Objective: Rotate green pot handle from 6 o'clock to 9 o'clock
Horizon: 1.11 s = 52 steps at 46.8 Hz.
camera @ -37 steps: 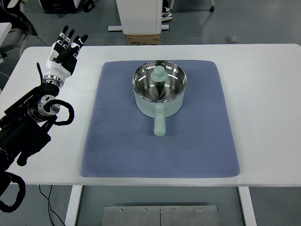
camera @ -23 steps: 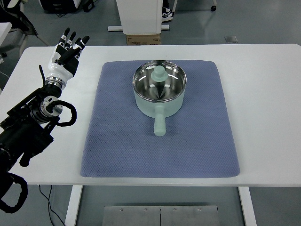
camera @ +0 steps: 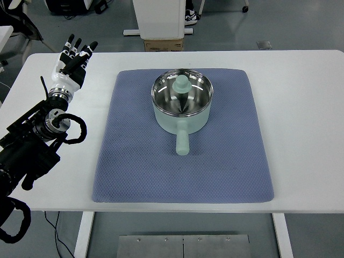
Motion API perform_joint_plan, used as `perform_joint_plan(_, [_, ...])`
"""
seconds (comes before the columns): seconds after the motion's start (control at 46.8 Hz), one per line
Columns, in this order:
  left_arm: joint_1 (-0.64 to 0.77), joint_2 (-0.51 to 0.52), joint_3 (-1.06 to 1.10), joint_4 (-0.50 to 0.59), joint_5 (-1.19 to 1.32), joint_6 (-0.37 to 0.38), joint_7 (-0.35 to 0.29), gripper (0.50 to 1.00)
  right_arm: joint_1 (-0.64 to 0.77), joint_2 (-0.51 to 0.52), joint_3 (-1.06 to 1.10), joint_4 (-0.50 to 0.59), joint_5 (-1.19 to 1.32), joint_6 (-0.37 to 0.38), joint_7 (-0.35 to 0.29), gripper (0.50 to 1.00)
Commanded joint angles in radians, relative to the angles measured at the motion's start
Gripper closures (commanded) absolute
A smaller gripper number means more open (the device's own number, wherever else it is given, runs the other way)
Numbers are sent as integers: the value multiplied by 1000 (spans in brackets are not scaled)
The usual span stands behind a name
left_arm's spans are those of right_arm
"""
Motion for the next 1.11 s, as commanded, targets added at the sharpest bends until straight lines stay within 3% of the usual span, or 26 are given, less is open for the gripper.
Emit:
perform_joint_plan(0.0, [-2, -1, 2, 0, 10, 2, 0, 500, 0, 0, 0, 0, 0, 0, 0, 500])
perform_joint_plan(0.683, [-20, 24, 10, -6, 18, 5, 1, 500, 0, 0, 0, 0, 0, 0, 0, 500])
perform_joint_plan(0.833, [-19, 29, 11, -69, 21, -7, 1, 500, 0, 0, 0, 1, 0, 0, 0, 500])
perform_joint_plan(1.089, [-40, 59, 11, -135, 298, 1, 4, 500, 0, 0, 0, 1, 0, 0, 0, 500])
